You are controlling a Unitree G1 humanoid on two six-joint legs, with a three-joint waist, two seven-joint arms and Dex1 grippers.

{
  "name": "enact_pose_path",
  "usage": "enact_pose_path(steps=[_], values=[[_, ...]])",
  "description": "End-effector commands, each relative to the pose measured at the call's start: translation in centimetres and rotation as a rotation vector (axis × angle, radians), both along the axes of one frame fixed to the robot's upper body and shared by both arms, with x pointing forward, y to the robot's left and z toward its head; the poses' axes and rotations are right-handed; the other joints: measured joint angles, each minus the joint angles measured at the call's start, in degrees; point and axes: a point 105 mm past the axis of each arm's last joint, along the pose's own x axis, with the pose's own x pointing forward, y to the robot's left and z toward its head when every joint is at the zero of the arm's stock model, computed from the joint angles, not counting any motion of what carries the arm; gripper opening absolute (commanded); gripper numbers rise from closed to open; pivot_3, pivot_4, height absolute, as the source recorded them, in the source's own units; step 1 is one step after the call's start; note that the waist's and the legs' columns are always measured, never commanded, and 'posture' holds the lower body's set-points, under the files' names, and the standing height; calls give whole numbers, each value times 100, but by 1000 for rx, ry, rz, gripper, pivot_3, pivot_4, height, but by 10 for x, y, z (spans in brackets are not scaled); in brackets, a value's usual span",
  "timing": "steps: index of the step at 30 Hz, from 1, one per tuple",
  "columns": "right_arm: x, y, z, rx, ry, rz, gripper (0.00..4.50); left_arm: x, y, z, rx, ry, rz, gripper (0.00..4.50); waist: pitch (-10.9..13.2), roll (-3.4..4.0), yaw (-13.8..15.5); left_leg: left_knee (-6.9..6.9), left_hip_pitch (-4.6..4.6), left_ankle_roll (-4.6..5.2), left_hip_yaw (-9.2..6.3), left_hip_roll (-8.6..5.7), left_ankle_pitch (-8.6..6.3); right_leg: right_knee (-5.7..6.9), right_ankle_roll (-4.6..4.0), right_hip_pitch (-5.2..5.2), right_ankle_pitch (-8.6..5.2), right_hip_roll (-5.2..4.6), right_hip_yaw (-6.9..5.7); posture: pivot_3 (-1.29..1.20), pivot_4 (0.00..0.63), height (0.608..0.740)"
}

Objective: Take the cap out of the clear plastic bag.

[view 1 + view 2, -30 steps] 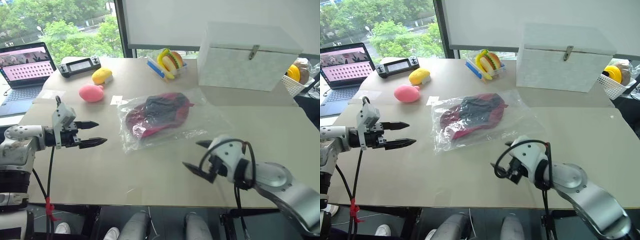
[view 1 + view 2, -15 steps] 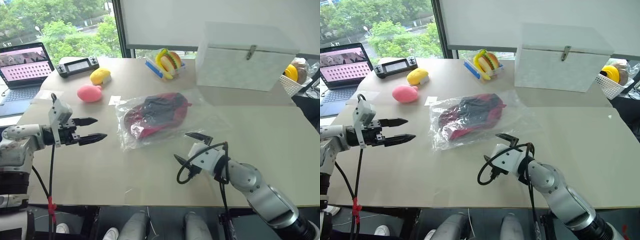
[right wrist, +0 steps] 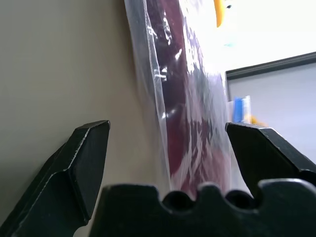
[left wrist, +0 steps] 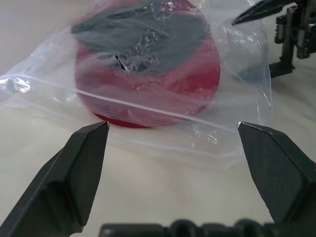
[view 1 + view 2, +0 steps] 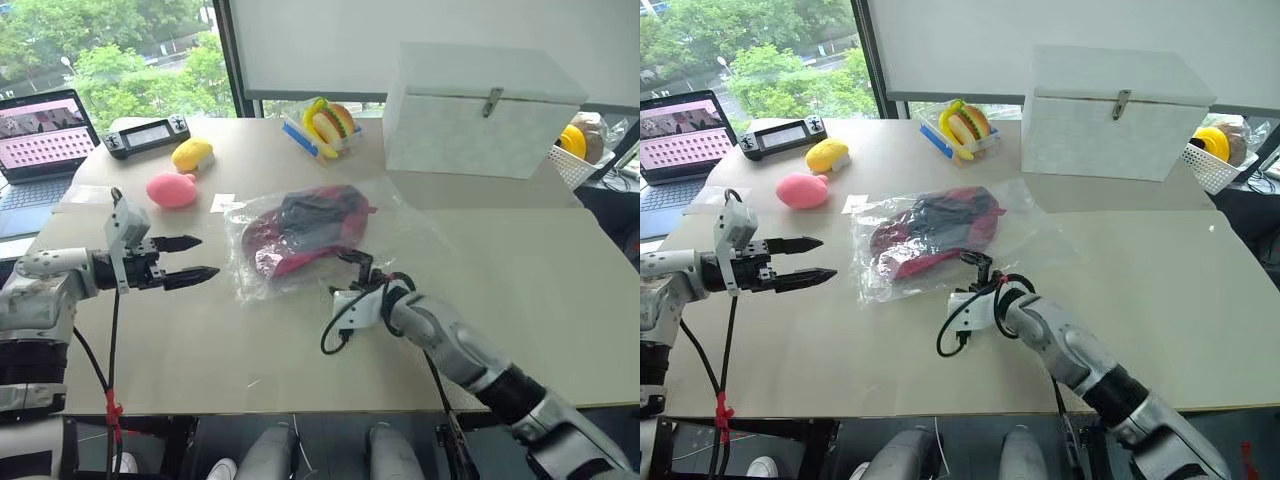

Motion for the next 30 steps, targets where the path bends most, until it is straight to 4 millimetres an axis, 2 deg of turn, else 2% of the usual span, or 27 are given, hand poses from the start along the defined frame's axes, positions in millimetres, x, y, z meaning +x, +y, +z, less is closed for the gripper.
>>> enact_pose_path(steps=[1, 6, 8, 11, 15, 17, 25, 26, 30], values=[[12, 13, 11, 13, -73, 19, 4500, 2, 2, 11, 17, -46, -7, 4482, 0, 0, -21, 0, -2, 0, 3, -1, 0, 0, -3, -4, 2, 0, 5, 0, 150, 740], [43, 41, 3, -16, -87, 0, 4500, 4, 2, 10, 15, -44, -7, 4482, 0, -1, -157, -1, 8, -2, 27, 8, 1, 7, -14, 11, 8, 10, 31, 0, 150, 740], [52, 43, -6, -40, -59, -18, 4500, 5, 1, 8, 16, -44, -10, 4482, 0, -1, -192, -2, 12, -5, 28, 15, 3, 7, -18, 9, 10, 21, 39, 0, 150, 740], [55, 41, -24, -101, -22, -7, 4500, 6, 0, 7, 17, -43, -14, 4482, -1, -2, -231, -5, 22, -20, 28, 41, -6, 1, -39, -4, 23, 56, 63, 0, 150, 740], [52, 40, -32, -112, -10, 16, 3474, 7, 0, 7, 17, -44, -15, 4500, -2, -3, -220, -10, 41, -32, 30, 70, -13, 4, -42, 0, 24, 89, 63, 0, 150, 740], [50, 39, -35, -116, -9, 23, 2713, 8, 0, 7, 19, -44, -14, 4500, -2, -3, -209, -15, 46, -35, 30, 75, -11, 4, -42, 1, 24, 93, 63, 0, 150, 740], [42, 42, -44, -119, 11, 35, 229, 10, -2, 4, 26, -39, -21, 4500, -6, -6, -220, -25, 58, -37, 37, 78, -11, 3, -43, 6, 24, 96, 68, 0, 150, 740], [41, 42, -45, -118, 15, 34, 38, 10, -2, 3, 27, -39, -21, 4500, -7, -8, -220, -31, 66, -37, 38, 80, -11, 3, -43, 11, 24, 97, 68, 0, 150, 740], [42, 39, -45, -95, 17, 2, 38, 13, -4, 2, 31, -38, -25, 4500, -9, -10, -219, -69, 111, -38, 46, 87, -11, 2, -44, 31, 22, 98, 68, 0, 150, 740]])
